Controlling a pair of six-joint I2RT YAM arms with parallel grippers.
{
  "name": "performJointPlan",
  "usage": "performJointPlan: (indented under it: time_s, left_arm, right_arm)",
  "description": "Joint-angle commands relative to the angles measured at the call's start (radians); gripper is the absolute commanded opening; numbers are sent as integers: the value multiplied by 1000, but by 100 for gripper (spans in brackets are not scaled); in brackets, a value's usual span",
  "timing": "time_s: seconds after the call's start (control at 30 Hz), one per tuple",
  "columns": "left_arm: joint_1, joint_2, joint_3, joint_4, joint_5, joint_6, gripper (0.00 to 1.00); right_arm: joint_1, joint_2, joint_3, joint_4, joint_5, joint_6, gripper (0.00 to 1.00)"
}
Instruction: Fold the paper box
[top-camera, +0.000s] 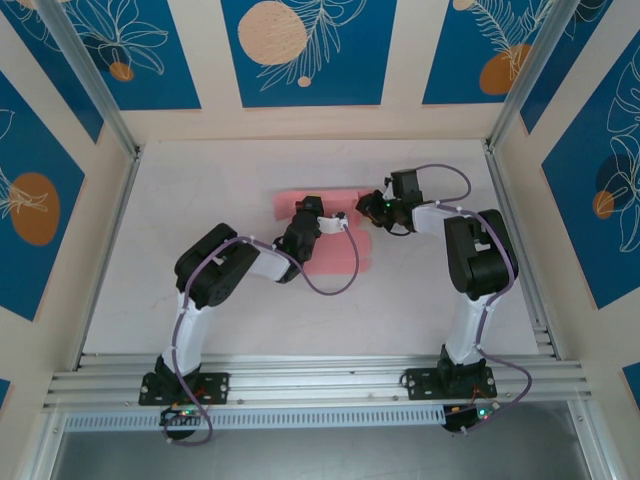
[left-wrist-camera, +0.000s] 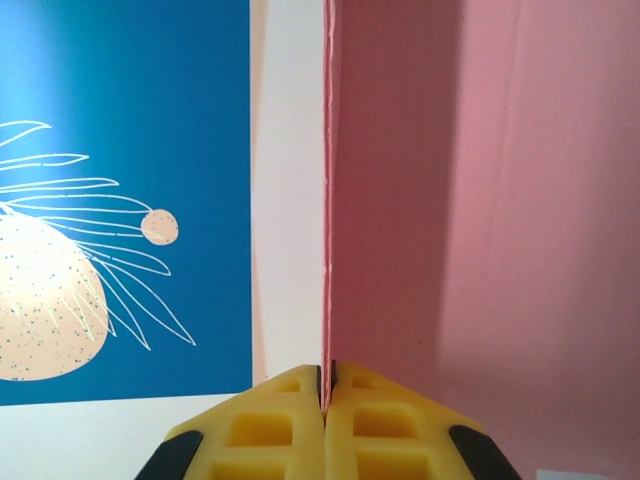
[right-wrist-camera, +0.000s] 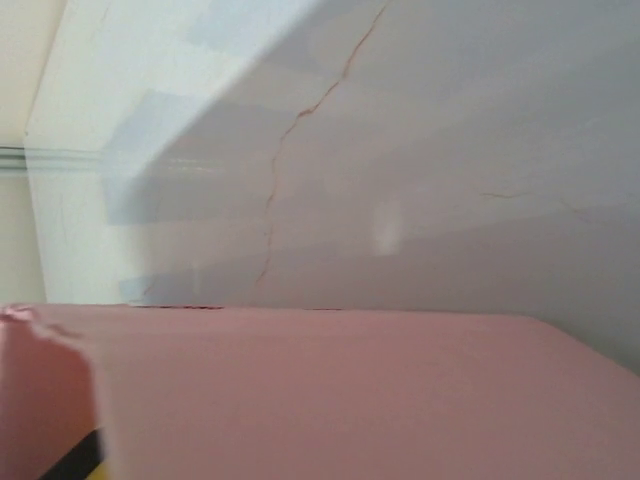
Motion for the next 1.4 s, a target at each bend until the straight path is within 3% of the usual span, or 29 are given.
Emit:
performJointPlan:
  time_s: [0.0,0.27,0.43,0.9,1.07,1.2,1.37]
  left_arm:
    - [-8,34,17,-29,3,6,0]
    - [-13,34,19,-30,0,13,0]
    - [-15,35,10,-12,-2,28,0]
    - [-13,60,2,41,12,97,0]
    - [-13,63,0,51,12,100,0]
    - [-13,65,-2,52,15,101,0]
    - [-13,70,0,52,13,99,0]
  right_arm:
    - [17,27,13,29,-42,29,24]
    - [50,69,-18,117,-86,108,20]
    - [50,54,-30,80,-66,104,17]
    - [-17,-276,-72,-256,4,-108,20]
    - [-117,-365,-75,-280,13,-148,20]
    - [-225,-293,18,-298,-65,-179,20]
    - [-274,-60,168,-246,-231,-201,20]
